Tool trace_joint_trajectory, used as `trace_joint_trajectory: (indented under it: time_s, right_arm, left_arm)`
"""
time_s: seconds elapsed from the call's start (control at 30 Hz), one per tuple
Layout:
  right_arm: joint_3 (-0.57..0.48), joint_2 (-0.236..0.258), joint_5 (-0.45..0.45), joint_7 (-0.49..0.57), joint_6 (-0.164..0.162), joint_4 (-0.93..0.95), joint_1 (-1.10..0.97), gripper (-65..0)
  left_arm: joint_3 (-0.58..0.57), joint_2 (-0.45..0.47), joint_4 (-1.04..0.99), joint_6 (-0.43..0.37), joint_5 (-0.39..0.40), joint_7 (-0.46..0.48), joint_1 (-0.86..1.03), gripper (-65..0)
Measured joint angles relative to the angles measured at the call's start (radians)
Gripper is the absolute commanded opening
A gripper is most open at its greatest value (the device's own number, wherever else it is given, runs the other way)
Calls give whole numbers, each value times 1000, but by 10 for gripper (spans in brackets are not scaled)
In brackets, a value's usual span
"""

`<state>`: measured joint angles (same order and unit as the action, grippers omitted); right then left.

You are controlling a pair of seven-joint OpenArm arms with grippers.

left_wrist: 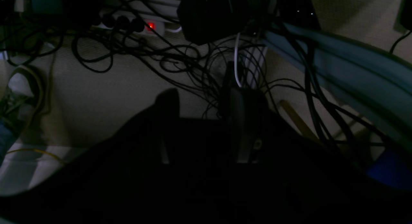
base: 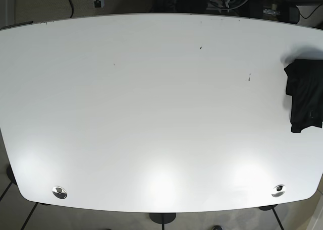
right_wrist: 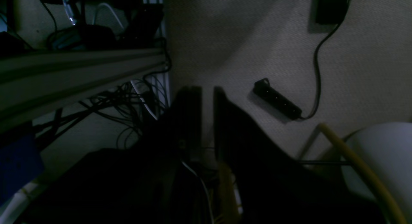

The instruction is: Fold the T-shirt properly

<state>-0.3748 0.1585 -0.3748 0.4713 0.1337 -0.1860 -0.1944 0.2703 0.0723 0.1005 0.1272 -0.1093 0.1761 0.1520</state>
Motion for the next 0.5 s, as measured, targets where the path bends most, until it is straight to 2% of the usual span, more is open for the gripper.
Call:
trace_joint_trajectory:
  time_s: [0.5]
  right_arm:
    - [0, 2, -8, 0, 1, -3, 6, -590]
  left_arm:
    - [6, 0, 5, -7, -3, -24, 1, -412]
